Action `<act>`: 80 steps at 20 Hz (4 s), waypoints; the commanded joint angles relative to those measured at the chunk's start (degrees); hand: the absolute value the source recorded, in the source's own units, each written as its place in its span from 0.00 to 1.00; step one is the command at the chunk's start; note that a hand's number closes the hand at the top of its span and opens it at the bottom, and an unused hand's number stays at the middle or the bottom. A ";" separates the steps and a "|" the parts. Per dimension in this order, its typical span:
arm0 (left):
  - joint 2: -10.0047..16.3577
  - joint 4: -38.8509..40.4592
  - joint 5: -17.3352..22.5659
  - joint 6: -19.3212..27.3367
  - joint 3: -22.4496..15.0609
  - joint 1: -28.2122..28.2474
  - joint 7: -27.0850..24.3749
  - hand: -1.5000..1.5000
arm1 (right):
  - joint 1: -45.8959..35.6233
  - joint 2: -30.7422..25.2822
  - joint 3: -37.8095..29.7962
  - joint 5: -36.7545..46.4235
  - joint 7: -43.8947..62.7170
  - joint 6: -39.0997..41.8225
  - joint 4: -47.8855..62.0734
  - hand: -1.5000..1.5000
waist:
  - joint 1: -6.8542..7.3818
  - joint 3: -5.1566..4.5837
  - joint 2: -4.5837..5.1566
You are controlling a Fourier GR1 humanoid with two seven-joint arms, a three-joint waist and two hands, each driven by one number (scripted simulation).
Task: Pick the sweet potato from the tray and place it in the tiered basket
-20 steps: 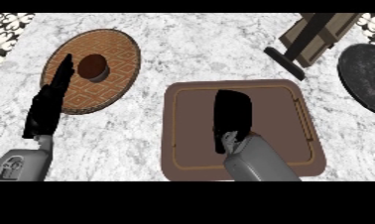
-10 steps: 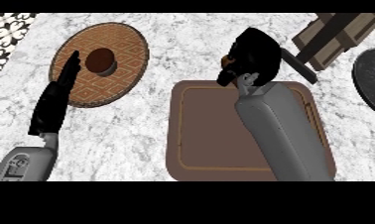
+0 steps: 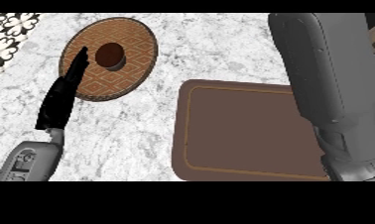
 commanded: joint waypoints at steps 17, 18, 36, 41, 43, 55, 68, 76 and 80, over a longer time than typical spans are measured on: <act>0.27 0.94 0.09 -1.11 0.85 -1.93 0.65 0.50 | -31.40 -15.28 -14.13 13.08 -0.50 -1.94 39.89 1.00 | -0.36 0.22 0.23; -0.78 0.66 -1.37 0.42 -0.11 -2.36 0.38 0.50 | -30.15 -15.82 -14.15 13.67 -1.56 -4.23 41.10 1.00 | -0.34 0.25 0.52; -1.53 -0.95 -2.18 1.45 0.79 1.12 1.29 0.50 | -32.03 -24.50 -11.21 20.95 -7.56 4.79 56.47 1.00 | -2.69 0.39 -0.77; -0.64 0.14 -1.17 0.42 2.60 1.47 0.18 0.50 | -29.76 -26.54 -15.24 16.88 -11.13 1.58 56.60 1.00 | -2.91 0.41 -0.59; -0.33 0.88 -0.86 -0.12 3.18 0.95 0.58 0.50 | -29.76 -26.17 -16.53 15.35 -11.44 1.35 55.80 1.00 | -3.52 0.42 -0.82; -2.13 4.31 -2.20 1.05 3.72 -1.14 -0.98 0.50 | -21.25 -24.00 -24.69 6.87 -8.76 -11.37 51.82 0.00 | -4.89 0.44 -0.98; -1.95 2.86 -3.37 0.76 3.96 1.07 -0.10 0.50 | -25.94 -26.73 -20.07 11.65 -4.15 -17.52 43.06 0.00 | -5.39 0.40 -1.57; -0.86 0.03 -1.45 -0.07 6.24 4.39 1.08 0.50 | -26.07 -26.98 -24.19 7.05 2.06 -7.48 31.33 0.00 | -8.71 0.45 -3.35; -0.34 -0.33 -1.24 0.20 7.45 6.77 0.18 0.50 | -22.79 -24.18 -24.32 5.56 3.15 -4.19 22.68 0.00 | -9.75 0.44 -3.88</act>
